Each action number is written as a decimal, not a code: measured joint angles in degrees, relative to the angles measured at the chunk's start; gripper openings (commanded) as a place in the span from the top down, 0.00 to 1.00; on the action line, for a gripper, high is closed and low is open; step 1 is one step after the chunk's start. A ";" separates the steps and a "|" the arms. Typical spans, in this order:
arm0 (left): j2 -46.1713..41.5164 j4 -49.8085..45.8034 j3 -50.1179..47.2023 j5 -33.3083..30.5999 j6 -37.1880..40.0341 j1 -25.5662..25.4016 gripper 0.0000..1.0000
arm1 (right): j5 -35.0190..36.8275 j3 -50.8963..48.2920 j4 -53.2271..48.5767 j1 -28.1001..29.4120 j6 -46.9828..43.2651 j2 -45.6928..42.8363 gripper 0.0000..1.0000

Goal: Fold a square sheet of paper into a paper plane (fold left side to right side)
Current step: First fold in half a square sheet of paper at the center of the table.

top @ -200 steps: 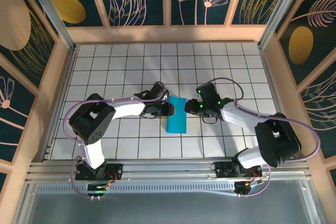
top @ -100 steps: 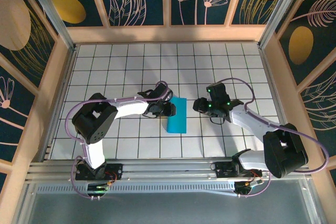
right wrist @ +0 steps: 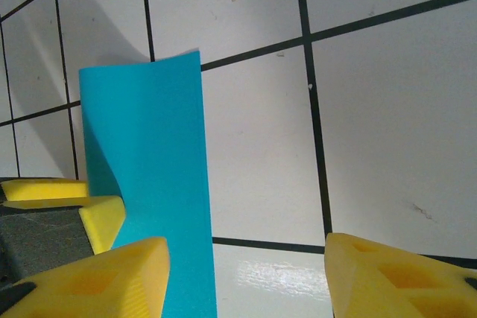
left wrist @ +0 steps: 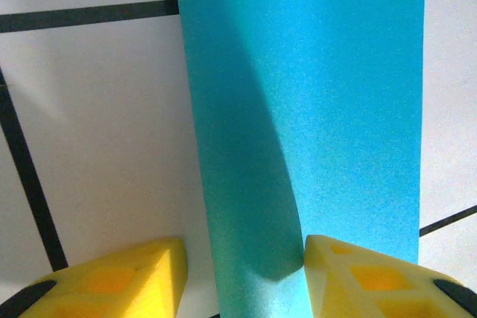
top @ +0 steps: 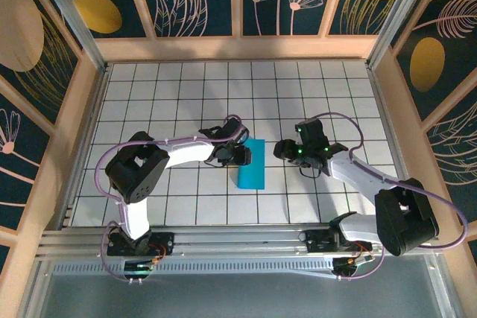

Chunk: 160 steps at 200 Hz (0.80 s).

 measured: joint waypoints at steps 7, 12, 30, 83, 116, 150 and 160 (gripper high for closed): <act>0.07 -0.22 0.20 -0.11 0.04 -0.02 0.52 | -0.26 -0.20 0.02 -0.04 0.02 -0.17 0.39; 0.13 -0.37 0.33 -0.15 0.02 -0.02 0.52 | -0.44 -0.33 0.02 -0.11 0.02 -0.24 0.39; 0.26 -0.68 0.52 -0.28 0.02 -0.13 0.52 | -0.72 -0.52 0.07 -0.15 0.04 -0.26 0.38; 0.46 -1.14 0.90 -0.70 0.02 -0.35 0.51 | -0.96 -0.66 0.46 -0.31 0.02 -0.50 0.38; 0.68 -1.60 1.31 -1.11 0.07 -0.57 0.50 | -0.96 -1.03 0.52 -0.42 0.02 -0.59 0.38; 0.87 -2.12 1.68 -1.49 0.70 -0.76 0.50 | -0.96 -1.05 0.52 -0.42 0.02 -0.59 0.38; 0.90 -2.19 1.70 -1.66 0.87 -0.83 0.50 | -0.96 -1.05 0.52 -0.48 0.00 -0.59 0.38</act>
